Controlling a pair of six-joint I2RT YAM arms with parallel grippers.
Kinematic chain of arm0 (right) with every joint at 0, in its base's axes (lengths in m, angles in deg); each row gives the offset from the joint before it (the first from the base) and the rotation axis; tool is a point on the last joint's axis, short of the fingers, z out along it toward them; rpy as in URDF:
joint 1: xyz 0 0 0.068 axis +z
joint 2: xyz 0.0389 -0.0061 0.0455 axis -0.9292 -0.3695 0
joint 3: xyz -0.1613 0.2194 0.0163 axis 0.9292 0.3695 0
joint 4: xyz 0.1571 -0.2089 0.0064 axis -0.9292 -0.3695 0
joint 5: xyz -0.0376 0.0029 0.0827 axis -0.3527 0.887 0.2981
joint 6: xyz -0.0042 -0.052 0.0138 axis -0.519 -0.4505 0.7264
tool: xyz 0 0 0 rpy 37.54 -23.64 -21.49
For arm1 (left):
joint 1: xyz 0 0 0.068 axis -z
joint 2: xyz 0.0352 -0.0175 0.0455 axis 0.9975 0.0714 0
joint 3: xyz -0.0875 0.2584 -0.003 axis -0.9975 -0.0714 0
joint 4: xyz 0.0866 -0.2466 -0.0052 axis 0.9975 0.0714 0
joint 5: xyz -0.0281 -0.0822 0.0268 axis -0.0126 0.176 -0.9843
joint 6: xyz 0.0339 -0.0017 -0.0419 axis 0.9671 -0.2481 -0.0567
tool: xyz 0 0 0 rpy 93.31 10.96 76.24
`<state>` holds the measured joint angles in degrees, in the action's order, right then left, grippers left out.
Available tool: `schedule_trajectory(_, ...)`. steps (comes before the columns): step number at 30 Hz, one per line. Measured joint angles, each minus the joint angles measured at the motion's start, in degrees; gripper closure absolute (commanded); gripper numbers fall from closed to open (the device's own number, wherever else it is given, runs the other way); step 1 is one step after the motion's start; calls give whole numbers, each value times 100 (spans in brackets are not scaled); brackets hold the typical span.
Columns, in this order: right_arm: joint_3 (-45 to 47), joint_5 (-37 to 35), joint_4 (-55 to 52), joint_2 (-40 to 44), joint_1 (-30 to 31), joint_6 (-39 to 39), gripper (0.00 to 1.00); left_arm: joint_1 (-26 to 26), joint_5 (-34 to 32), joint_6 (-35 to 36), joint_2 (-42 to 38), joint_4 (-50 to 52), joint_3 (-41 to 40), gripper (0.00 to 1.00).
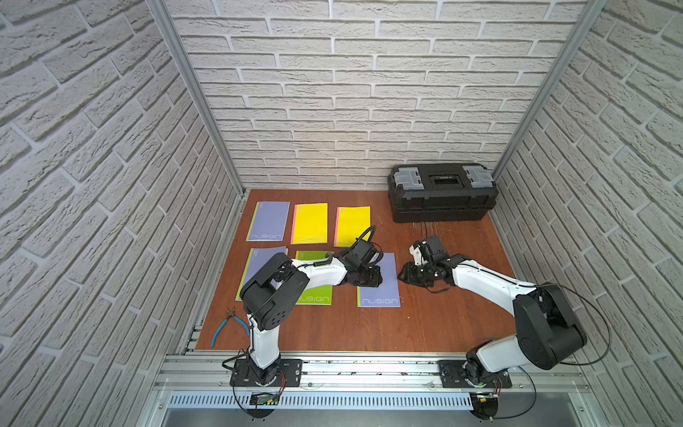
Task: Close the notebook
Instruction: Move the notebook to the center of the board.
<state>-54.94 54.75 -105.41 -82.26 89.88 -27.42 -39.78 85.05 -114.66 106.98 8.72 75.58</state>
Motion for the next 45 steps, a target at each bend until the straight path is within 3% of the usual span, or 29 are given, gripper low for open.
schedule_trajectory(5,0,15,181,-247,146,42,64,-70,28,-4,-79,-142,-151,65)
schedule_trajectory(28,-122,90,619,-841,374,168,69,-201,50,-85,-247,-350,-439,65)
schedule_trajectory(45,-605,142,931,-1368,848,407,70,-678,-4,-57,-686,-243,-909,65)
